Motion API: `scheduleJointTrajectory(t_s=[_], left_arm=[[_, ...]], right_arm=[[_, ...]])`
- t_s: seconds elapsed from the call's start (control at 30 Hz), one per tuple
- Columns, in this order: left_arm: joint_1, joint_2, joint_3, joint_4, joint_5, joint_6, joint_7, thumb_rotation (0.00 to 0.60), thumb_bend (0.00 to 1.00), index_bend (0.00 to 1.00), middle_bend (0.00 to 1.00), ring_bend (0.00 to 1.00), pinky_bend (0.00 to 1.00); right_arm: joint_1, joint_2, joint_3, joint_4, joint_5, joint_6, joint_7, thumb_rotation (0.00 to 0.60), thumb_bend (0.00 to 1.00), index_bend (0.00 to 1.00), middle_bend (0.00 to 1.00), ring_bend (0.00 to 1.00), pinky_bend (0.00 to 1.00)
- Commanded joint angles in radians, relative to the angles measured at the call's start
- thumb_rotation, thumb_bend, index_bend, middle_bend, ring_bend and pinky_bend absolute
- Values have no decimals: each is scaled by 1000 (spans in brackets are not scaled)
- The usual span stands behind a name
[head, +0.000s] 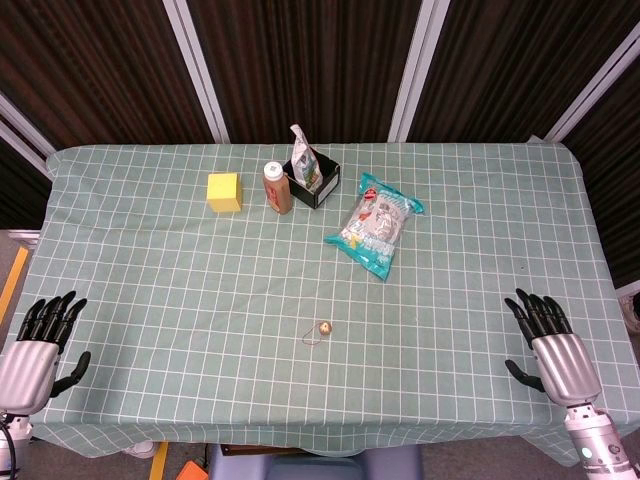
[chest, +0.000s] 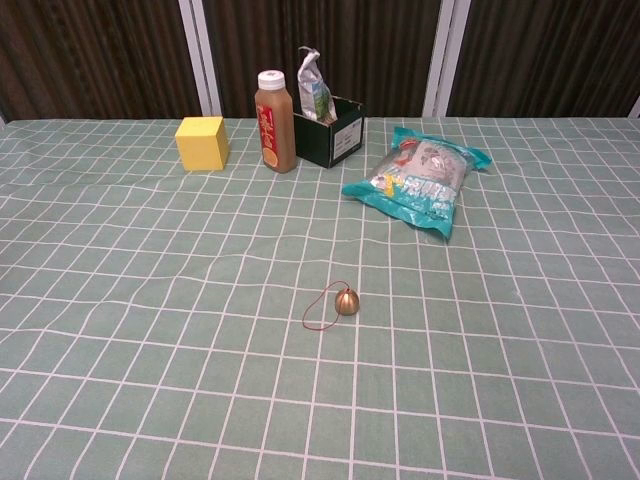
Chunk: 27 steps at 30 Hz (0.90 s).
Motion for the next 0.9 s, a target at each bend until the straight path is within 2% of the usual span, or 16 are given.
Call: scheduleJointTrajectory(t_s=[0.03,0.2,0.27,0.4,0.47,0.7,0.9], left_arm=[[2,-2,-1,-1,-2,3,3,600,412,0,0,0,0],[4,2,2,-3,5,8,-8,600,412,0,0,0,1],[4,4,2,-1,8,10,-17,600,413,0,0,0,1],[3,11,1,5,5,7,-35,600,412,0,0,0,1],[3,14,0,6,4,8,-46,600,410,0,0,0,1],[4,30,-4,9,-2,10,-78,600,410,0,0,0,1],[0,35,0,5,-2,-3,-82,600,410,0,0,0,1]], right_arm=[[9,-2,-2,4,-8,-11,9,600,324,0,0,0,0],[55,-22,-25,40,-104,-36,90,600,324,0,0,0,0],[85,-39,-25,49,-136,-61,84,600,324,0,0,0,0],[188,-98,-3,59,-186,-164,48,600,324,0,0,0,0],[233,-132,20,65,-176,-222,18,600,324,7,0,0,0],[389,-304,122,124,-69,-411,-101,600,343,255,0,0,0],[472,-433,168,179,12,-492,-198,600,371,404,0,0,0]])
